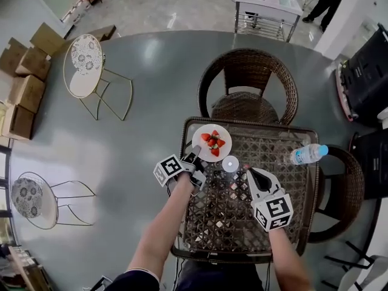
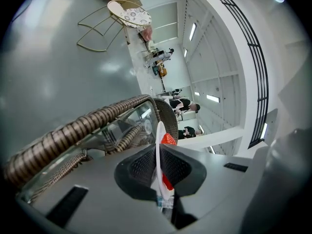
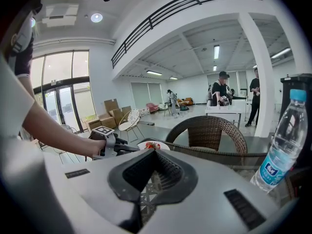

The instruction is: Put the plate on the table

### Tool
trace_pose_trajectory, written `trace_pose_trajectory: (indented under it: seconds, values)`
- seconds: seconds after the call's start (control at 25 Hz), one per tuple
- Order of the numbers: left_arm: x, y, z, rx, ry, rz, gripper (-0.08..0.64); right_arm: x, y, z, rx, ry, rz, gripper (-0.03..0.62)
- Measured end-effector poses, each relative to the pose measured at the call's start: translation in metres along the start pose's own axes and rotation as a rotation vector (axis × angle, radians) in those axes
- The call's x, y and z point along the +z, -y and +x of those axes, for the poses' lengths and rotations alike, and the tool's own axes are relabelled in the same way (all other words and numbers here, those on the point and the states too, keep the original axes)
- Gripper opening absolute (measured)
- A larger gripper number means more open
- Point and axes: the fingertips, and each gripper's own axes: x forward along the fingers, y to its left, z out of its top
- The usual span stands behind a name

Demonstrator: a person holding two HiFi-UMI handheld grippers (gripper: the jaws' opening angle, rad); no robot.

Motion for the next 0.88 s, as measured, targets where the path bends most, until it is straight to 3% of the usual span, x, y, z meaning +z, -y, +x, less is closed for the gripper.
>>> trace_pose_trajectory:
  seconds: [0.2, 0.44, 0.68, 0.88]
  values:
    - [0.0035, -0.0015, 0.0012, 0.023, 0.0, -0.007, 0.018, 0.0024, -0.0037, 0.0002, 0.0, -0.001, 0.001, 0.005]
    - [0.0042, -0.0057, 0.0041, 0.132, -0.04, 0.03, 0.018, 0.0026, -0.0094, 0.0002, -0.003, 0.005, 0.011, 0.005]
    - [0.0047, -0.0089, 0.006, 0.261, -0.052, 0.11, 0.032, 0.0037, -0.0064, -0.0048, -0.008, 0.007, 0.024, 0.005]
    - [0.0065, -0.0076, 0.004, 0.348, -0.07, 0.234, 0.054, 0.0056, -0.0098, -0.0077, -0.011, 0.015, 0.031, 0.005]
